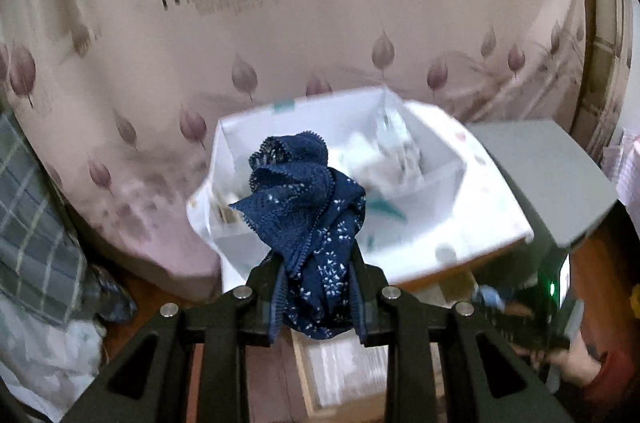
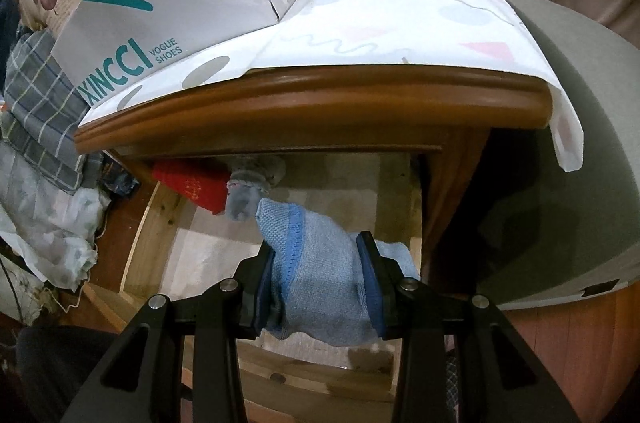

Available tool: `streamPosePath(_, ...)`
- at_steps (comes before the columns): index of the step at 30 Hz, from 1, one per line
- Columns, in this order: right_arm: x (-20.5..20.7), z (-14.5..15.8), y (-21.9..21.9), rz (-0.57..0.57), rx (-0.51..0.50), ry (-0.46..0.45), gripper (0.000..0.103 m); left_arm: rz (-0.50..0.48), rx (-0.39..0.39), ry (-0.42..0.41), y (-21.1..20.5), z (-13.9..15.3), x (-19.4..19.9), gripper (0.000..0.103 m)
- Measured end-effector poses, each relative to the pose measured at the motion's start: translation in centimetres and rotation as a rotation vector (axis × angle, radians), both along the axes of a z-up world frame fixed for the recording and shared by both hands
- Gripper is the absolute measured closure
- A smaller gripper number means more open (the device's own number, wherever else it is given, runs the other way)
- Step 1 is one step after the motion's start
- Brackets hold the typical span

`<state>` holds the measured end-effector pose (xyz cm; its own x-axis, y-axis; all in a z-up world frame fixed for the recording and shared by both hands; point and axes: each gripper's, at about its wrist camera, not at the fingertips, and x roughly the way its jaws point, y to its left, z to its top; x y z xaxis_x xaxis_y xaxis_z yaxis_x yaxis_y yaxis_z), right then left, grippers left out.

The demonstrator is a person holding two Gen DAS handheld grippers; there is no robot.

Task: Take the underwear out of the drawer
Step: 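Carry the navy patterned underwear over the white box with the left gripper, then open the left gripper to drop the navy underwear into the box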

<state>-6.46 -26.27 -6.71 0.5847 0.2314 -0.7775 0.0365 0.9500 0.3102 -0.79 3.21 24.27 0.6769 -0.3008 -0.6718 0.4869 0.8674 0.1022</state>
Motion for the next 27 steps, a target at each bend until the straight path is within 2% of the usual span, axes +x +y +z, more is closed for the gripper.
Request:
streamPosePath(4, 0.0, 0.0, 0.0, 0.003, 0.002, 0.002, 0.067, 0.006, -0.004, 0.007, -1.2, 2.0, 3.2, 0.076)
streamPosePath(10, -0.1, 0.0, 0.0, 0.006, 0.003, 0.001, 0.067, 0.050, 0.010, 0.035, -3.4, 2.1, 8.5, 0.076)
streamPosePath(13, 0.0, -0.1, 0.0, 0.007, 0.007, 0.007, 0.067, 0.068, 0.008, 0.067, -4.2, 1.0, 10.8, 0.076)
streamPosePath(17, 0.1, 0.0, 0.1, 0.009, 0.007, 0.006, 0.067, 0.088, 0.057, 0.090, -5.2, -1.0, 13.2, 0.076)
streamPosePath(27, 0.1, 0.0, 0.1, 0.007, 0.010, -0.001, 0.067, 0.123, 0.143, 0.118, -5.8, -6.7, 16.0, 0.076)
